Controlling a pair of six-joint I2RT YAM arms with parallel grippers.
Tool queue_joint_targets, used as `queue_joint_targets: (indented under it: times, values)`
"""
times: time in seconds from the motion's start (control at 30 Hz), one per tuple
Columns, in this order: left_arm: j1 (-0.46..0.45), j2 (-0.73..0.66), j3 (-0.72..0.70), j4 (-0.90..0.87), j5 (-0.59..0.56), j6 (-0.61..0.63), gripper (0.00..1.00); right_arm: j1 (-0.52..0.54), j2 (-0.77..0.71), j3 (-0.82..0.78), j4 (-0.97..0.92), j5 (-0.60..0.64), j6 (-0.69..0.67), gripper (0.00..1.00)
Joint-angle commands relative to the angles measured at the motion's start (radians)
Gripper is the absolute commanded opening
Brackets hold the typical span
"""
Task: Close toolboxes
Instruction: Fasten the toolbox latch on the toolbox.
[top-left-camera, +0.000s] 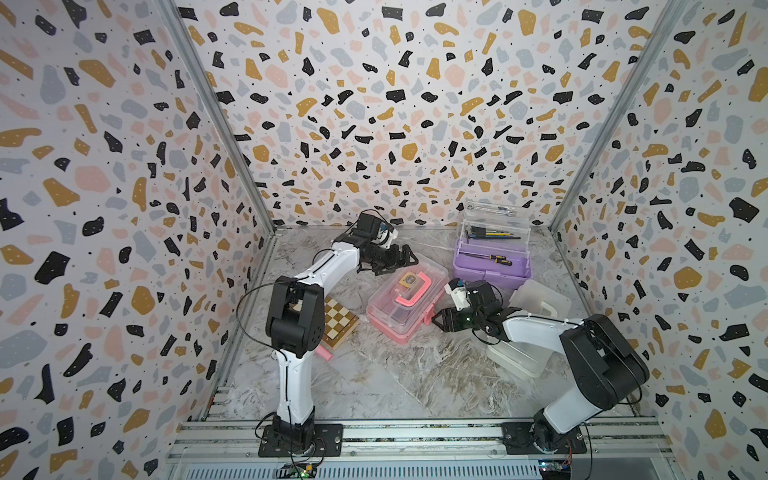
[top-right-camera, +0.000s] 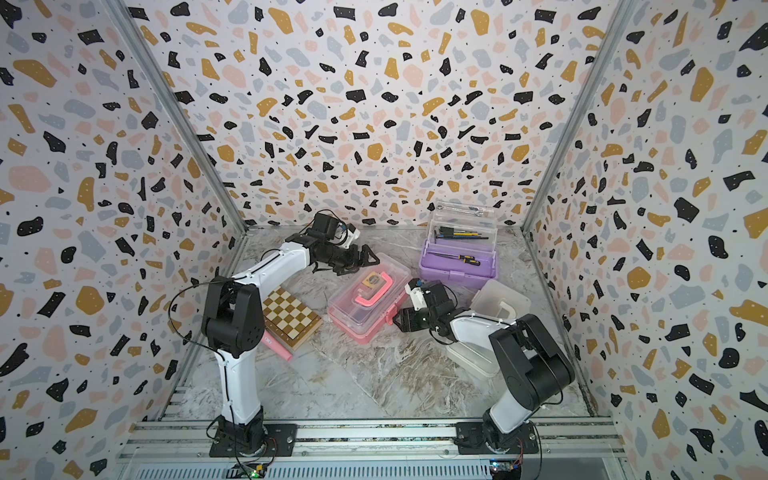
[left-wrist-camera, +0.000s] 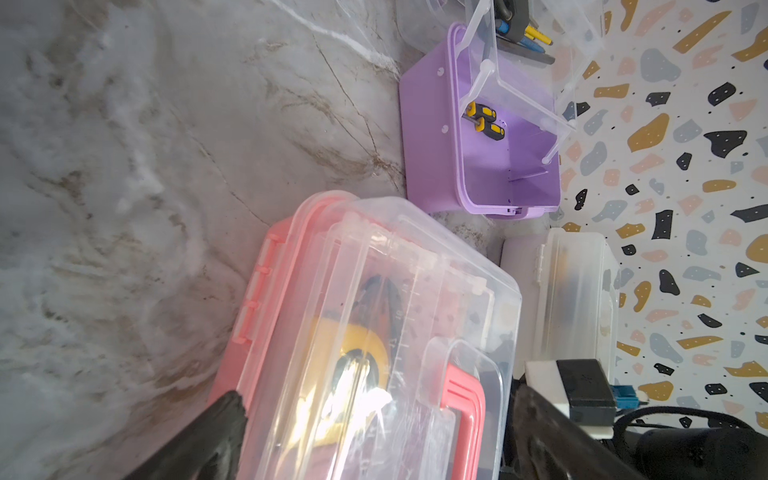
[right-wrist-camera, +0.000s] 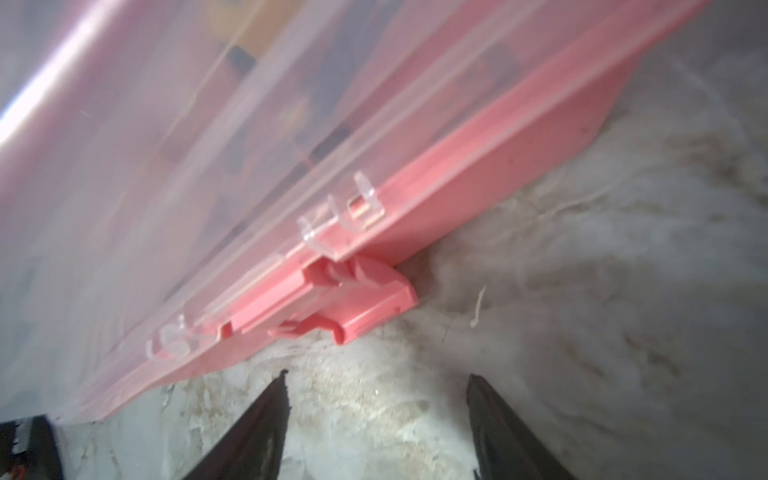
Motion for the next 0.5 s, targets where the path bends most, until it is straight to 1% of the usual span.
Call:
queue_joint_targets:
  times: [0.0, 0.07, 0.23, 0.33, 0.4, 0.47]
  values:
    - [-0.002, 0.011, 0.034, -0.028, 0.028, 0.042, 0.99, 0.013, 0.047, 0.029, 0.081, 0.035, -0.129, 0.8]
    - [0.001, 0.015, 0.034, -0.035, 0.034, 0.048, 0.99, 0.018, 0.07, 0.031, 0.102, 0.028, -0.171, 0.82]
    - [0.012, 0.022, 0.035, -0.047, 0.046, 0.058, 0.99, 0.023, 0.094, 0.001, 0.165, 0.015, -0.233, 0.81]
    - [0.016, 0.026, 0.044, -0.062, 0.053, 0.068, 0.99, 0.026, 0.115, -0.003, 0.192, -0.003, -0.264, 0.79]
    - [0.02, 0.031, 0.056, -0.079, 0.053, 0.079, 0.99, 0.027, 0.128, 0.004, 0.197, -0.027, -0.287, 0.76]
    - [0.023, 0.04, 0.072, -0.099, 0.055, 0.089, 0.99, 0.029, 0.113, -0.002, 0.201, -0.03, -0.295, 0.73]
